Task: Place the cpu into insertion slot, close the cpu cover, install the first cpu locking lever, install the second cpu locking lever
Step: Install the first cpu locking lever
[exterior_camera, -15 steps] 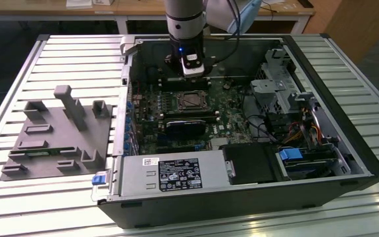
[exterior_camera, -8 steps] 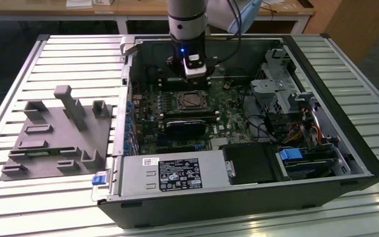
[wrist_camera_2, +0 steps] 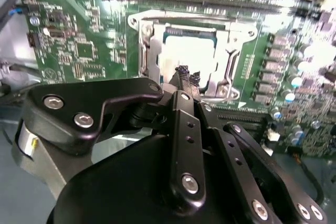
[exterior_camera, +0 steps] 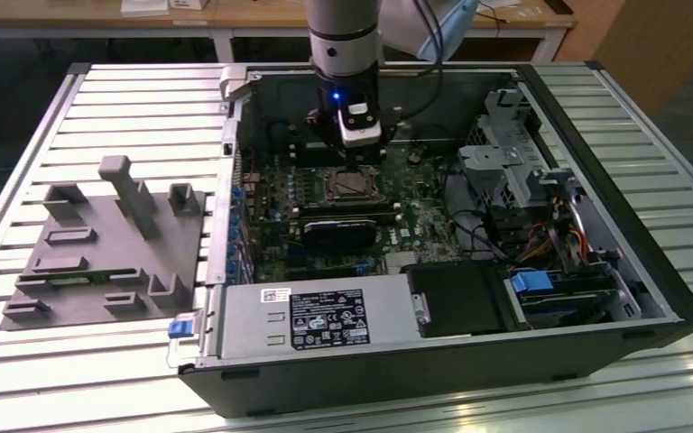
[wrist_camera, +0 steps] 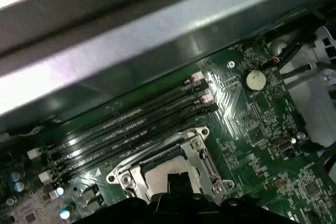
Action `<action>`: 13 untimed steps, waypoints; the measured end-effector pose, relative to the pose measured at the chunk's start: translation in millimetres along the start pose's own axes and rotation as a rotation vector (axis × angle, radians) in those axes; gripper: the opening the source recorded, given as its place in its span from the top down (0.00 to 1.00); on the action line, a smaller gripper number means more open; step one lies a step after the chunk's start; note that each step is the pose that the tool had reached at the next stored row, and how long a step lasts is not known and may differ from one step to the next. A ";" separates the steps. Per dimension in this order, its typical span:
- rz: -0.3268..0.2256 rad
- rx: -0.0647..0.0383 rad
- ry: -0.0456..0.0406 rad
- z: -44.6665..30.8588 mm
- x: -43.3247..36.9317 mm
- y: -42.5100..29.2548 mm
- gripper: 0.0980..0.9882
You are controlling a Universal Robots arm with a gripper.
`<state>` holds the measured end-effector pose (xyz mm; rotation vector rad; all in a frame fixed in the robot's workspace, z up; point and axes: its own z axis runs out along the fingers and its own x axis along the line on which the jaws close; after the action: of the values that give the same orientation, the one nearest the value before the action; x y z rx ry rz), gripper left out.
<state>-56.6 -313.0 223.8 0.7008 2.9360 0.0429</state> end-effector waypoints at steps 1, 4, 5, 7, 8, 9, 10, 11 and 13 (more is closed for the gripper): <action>-0.001 0.003 -0.0015 0.0 -0.7 -1.1 1.00; -0.002 0.011 -0.0054 0.1 -2.7 -4.4 1.00; -0.003 0.013 -0.0066 0.1 -3.3 -5.4 1.00; -0.004 0.015 -0.0076 0.2 -4.4 -7.1 1.00; -0.006 0.015 -0.0078 0.2 -4.7 -7.5 1.00; -0.007 0.016 -0.0082 0.2 -4.8 -7.6 1.00; -0.009 0.018 -0.0091 0.3 -4.8 -7.6 1.00; -0.012 0.020 -0.0102 0.2 -4.8 -7.6 1.00; -0.022 0.024 -0.0124 -0.5 -4.9 -7.7 1.00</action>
<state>-55.8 -322.1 224.4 0.6701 2.9366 0.0010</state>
